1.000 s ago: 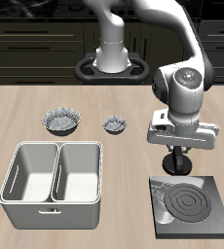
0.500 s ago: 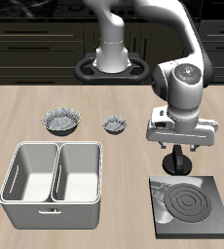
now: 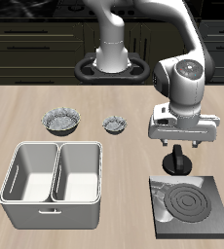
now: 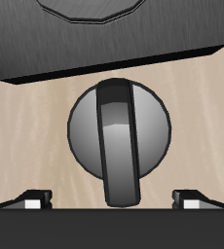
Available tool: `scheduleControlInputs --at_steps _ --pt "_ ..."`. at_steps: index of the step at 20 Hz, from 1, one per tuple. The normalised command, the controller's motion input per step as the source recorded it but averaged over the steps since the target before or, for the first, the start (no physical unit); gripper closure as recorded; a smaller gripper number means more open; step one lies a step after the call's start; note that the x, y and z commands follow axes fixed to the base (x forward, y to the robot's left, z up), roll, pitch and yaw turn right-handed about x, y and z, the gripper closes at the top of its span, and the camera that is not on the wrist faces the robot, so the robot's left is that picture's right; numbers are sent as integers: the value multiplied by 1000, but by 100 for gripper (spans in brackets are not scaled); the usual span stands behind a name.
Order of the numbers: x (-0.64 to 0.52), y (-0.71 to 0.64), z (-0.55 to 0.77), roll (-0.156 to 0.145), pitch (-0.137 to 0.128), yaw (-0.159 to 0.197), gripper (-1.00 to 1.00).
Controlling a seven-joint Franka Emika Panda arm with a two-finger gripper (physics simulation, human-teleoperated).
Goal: Turn off the flat stove and place the largest bowl on it
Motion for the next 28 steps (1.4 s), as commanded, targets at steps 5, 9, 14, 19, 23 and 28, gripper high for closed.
scheduleControlInputs --at_steps 5,9,14,19,23,28 --pt "-54 -92 133 -34 -12 131 -100" --pt "-31 -82 185 -27 -18 129 -100" --pt "-45 -44 177 -22 -21 138 -100" --pt "-78 -77 121 -11 13 91 -100" --pt "-207 -184 152 -28 23 121 -100" --pt "-191 -126 82 -12 -25 95 -100"
